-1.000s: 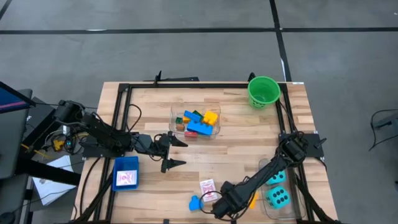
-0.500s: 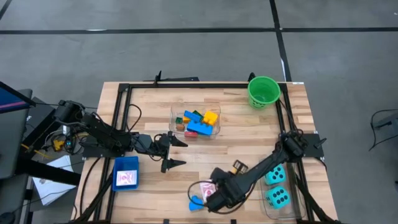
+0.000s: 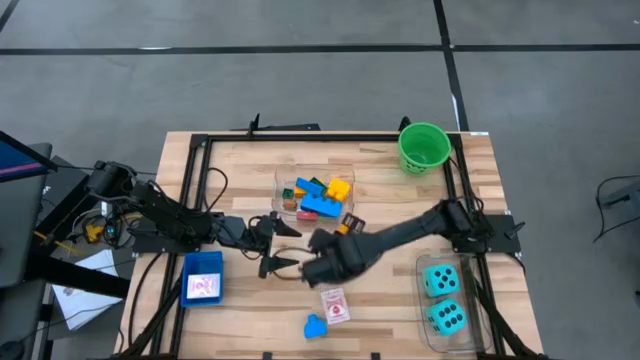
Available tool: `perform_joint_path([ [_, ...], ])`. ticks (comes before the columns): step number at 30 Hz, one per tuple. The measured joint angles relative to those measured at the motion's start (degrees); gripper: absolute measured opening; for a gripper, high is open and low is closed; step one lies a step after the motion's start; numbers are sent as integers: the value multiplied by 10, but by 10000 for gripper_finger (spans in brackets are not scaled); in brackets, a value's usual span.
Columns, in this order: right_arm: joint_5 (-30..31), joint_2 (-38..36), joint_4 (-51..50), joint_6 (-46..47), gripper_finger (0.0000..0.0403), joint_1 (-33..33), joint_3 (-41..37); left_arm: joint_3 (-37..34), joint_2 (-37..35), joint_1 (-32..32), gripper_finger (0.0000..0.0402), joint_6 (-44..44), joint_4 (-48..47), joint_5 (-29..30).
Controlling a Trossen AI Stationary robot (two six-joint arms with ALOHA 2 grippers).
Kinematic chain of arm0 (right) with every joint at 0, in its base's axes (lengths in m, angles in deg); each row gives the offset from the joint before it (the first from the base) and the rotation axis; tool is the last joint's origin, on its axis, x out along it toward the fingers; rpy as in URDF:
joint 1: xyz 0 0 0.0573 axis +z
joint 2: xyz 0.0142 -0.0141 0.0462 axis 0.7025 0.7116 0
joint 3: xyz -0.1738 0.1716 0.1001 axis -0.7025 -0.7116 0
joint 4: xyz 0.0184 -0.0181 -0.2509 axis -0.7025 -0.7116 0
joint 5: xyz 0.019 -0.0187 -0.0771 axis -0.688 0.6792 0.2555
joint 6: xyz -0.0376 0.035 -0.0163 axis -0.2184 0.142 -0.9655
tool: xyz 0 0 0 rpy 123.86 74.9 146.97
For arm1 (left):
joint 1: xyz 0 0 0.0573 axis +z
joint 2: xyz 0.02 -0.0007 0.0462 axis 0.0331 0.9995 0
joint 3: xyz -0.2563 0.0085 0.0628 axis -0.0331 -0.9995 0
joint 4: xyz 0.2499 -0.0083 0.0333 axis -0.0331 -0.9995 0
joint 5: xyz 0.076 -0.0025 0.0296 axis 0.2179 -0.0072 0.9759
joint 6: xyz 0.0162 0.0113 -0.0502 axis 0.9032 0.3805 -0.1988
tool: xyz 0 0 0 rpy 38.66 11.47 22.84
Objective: Pick & Place Toys
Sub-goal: Put the yellow game piece into the top transparent bin
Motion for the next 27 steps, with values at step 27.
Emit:
perform_joint_path([
  [27, 19, -51, 287, -279, 0, -130, 0, 0, 0, 0, 398, 5, -53, -12],
])
